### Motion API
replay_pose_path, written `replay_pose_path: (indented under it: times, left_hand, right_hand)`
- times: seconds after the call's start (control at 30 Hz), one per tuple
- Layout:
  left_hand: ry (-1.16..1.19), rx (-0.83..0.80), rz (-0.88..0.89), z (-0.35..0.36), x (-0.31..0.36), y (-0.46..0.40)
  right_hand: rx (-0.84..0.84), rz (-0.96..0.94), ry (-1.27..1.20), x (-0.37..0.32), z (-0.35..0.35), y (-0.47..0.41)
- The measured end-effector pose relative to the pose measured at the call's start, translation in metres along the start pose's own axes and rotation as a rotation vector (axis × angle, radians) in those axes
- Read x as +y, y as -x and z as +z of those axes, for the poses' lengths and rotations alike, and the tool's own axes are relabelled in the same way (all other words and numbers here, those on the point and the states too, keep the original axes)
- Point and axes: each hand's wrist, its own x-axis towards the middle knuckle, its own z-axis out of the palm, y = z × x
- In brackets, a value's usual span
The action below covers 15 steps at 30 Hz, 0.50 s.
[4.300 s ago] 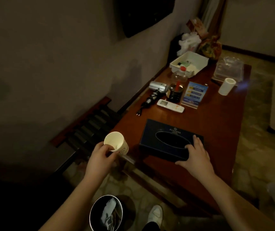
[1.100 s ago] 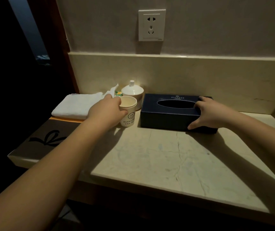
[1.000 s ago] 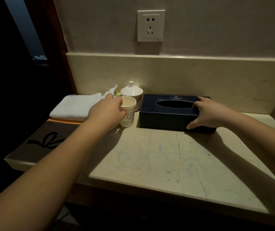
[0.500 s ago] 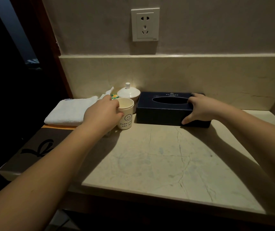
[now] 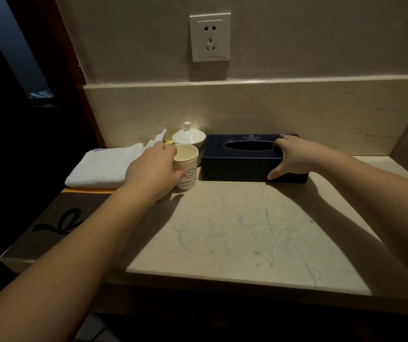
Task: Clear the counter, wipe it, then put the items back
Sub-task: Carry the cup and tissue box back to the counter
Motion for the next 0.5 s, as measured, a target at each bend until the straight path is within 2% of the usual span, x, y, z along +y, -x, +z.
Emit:
replay_pose_path:
  times: [0.13,0.23,0.33,0.5]
  left_hand:
    - [0.058,0.023,0.006,-0.008,0.007,0.005]
    - [0.15,0.086,0.105,-0.018,0.026,0.014]
    - [0.257,0.108,0.208,-0.025,0.054,0.025]
    - [0.389,0.062,0.303,-0.026,0.117,0.047]
  right_hand:
    - [0.088,0.001,0.01,-0.002,0.002,0.012]
    - [0.19,0.007,-0.017,0.0,0.006,0.028]
    - [0.293,0.023,-0.138,0.011,0.004,0.056]
    - [0.319,0.059,-0.319,0.05,-0.008,0.138]
